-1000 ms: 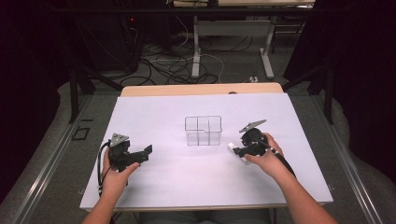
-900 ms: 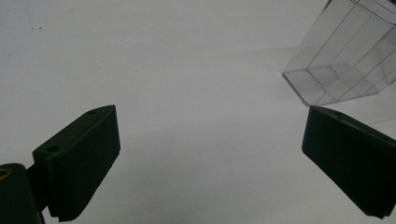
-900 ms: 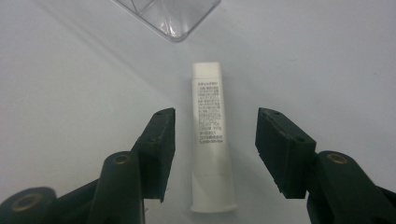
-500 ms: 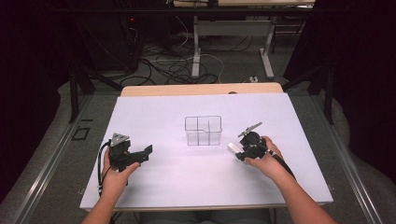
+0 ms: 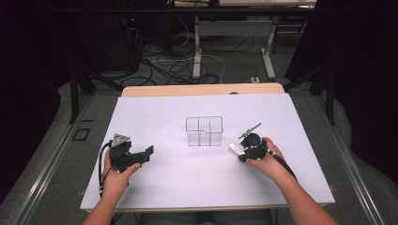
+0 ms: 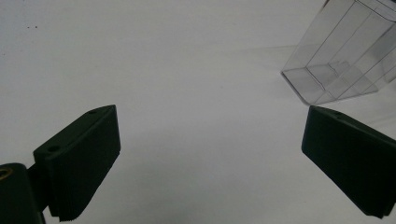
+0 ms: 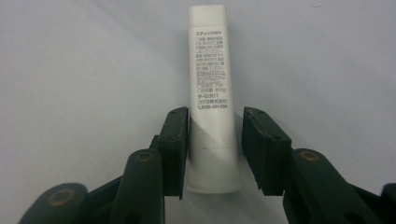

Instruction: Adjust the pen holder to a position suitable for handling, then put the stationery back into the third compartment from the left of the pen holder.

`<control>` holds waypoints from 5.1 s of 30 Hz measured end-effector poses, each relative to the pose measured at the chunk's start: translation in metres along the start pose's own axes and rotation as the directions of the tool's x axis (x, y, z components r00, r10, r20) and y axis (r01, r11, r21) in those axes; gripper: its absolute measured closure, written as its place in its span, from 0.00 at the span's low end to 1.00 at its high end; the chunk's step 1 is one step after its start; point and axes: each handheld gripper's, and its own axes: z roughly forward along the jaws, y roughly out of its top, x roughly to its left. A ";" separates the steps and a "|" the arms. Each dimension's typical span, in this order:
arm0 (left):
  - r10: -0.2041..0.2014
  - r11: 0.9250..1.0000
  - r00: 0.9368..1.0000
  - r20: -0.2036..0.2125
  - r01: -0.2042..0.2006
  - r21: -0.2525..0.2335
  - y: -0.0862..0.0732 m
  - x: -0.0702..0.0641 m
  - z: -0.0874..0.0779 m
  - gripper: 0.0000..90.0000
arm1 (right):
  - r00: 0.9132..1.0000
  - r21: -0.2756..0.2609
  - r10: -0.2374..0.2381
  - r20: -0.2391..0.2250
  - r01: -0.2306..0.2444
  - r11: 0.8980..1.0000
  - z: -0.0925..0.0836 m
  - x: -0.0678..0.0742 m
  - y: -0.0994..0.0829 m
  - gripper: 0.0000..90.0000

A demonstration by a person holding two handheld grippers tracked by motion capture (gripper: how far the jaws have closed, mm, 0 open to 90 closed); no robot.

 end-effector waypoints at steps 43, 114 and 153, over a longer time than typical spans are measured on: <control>0.006 1.000 1.000 0.004 -0.006 0.009 -0.001 -0.002 0.000 0.05 | 0.979 -0.002 -0.181 0.098 0.182 0.983 -0.013 0.018 0.005 0.75; 0.272 0.954 0.924 0.269 -0.295 0.049 0.027 -0.060 0.016 0.30 | -0.016 0.141 -0.900 0.436 0.989 0.051 -0.040 0.068 0.001 0.74; 0.485 0.763 0.662 0.572 -0.639 0.094 0.047 -0.160 0.056 0.44 | -0.196 0.163 -0.878 0.436 0.977 -0.138 -0.032 0.097 -0.008 0.74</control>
